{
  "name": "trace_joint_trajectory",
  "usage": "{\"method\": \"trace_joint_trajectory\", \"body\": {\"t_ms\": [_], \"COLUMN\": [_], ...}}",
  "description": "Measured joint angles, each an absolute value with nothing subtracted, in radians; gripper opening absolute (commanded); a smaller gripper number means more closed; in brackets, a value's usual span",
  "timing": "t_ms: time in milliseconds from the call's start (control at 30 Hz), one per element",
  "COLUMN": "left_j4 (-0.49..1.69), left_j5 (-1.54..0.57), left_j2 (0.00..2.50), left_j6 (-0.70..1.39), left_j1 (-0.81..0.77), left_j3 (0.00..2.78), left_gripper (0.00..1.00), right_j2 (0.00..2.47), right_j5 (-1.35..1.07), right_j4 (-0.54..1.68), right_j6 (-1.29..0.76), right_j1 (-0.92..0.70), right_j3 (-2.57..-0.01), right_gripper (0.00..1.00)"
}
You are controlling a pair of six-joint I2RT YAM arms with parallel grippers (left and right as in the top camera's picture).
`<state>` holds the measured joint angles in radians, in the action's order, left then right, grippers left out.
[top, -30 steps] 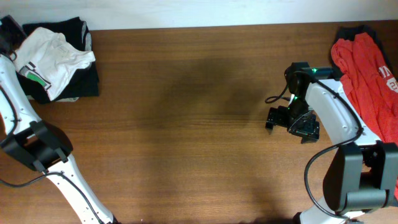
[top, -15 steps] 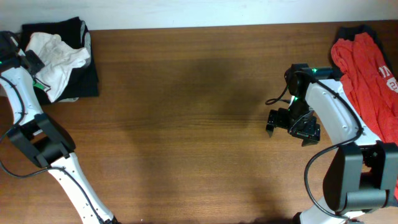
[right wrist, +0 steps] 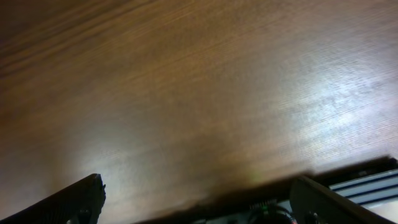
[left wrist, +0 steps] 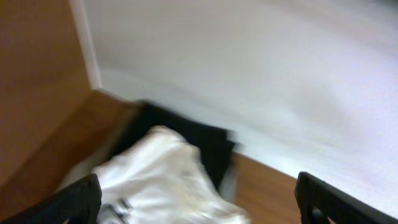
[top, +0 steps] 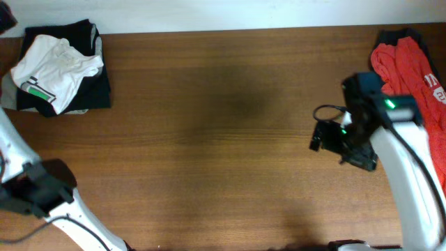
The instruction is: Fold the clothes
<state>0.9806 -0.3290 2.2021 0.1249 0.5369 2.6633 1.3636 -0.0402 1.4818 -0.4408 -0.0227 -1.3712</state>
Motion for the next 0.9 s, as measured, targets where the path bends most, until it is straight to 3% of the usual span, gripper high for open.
{"method": "trace_joint_trajectory", "body": {"t_ms": [167,400,667,900], "left_j4": [1.192,1.44,1.473,1.478], "left_j5": [-0.56,-0.606,-0.587,-0.584], "left_j2": [2.075,2.037,2.018,2.018], "left_j6": [0.125,0.094,0.078,0.075], "left_j1": [0.521,0.361,0.119,0.082], "left_j3": [2.667,2.666,2.666,2.666], "left_gripper": [0.99,0.99,0.99,0.99], "right_j2": [1.132,0.81,0.646,0.645], "right_j5": [-0.051,-0.107,-0.123,-0.123], "right_j4": [1.594,1.693,1.692,1.692], "right_j6": [-0.388,-0.285,-0.276,-0.276], "right_j1": [-0.023,-0.023,-0.023,-0.023], "right_j3": [-1.372,-1.372,-1.371,-1.371], "right_gripper": [0.99,0.99,0.98,0.99]}}
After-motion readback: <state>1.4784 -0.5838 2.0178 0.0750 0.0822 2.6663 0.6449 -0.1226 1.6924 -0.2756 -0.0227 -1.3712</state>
